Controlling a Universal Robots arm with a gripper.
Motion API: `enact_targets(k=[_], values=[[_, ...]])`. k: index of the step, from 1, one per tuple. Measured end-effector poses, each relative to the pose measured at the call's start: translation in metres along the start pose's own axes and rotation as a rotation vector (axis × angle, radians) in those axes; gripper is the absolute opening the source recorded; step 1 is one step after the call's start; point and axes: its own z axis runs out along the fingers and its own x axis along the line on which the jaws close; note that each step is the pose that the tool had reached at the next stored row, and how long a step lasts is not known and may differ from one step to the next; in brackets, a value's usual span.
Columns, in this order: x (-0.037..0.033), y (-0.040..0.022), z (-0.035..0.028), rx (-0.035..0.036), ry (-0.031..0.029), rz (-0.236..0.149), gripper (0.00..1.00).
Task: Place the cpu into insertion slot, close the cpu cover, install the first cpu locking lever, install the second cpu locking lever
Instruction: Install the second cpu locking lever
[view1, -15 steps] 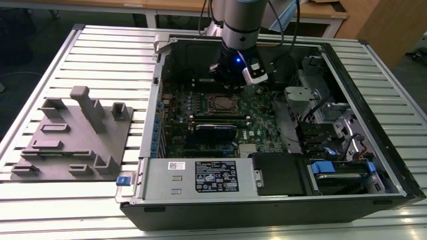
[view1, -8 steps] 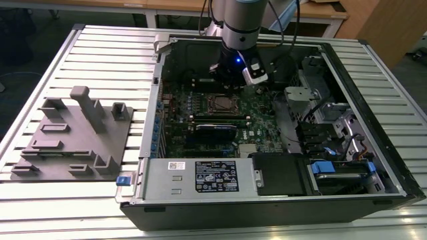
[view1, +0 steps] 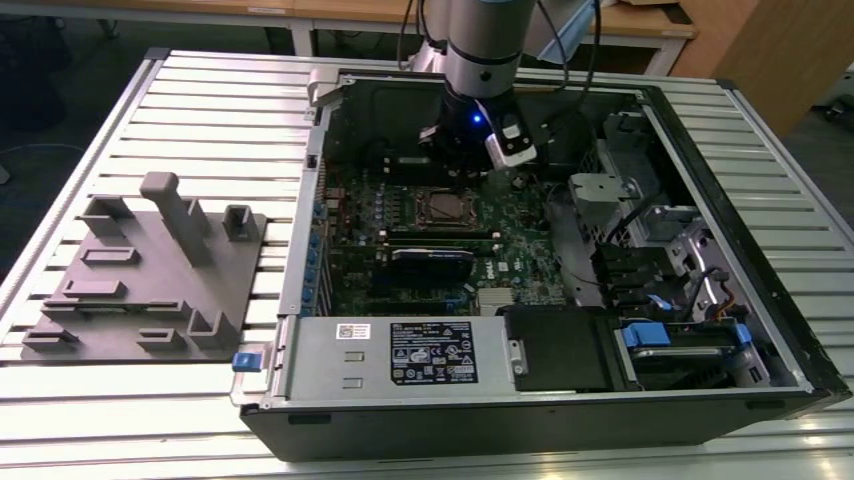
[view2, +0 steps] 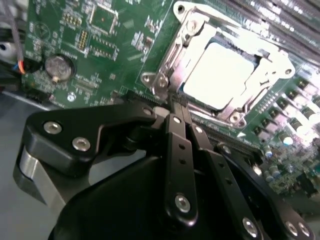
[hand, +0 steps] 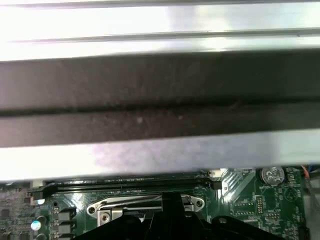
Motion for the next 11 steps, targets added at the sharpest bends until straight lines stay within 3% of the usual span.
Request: enact_targets(k=[6,11], values=[[-0.0004,0.0014,-0.0162,0.0011,0.0000,0.000,0.11],[-0.0004,0.0013,-0.0178,0.0042,-0.0003,0.000,0.11]])
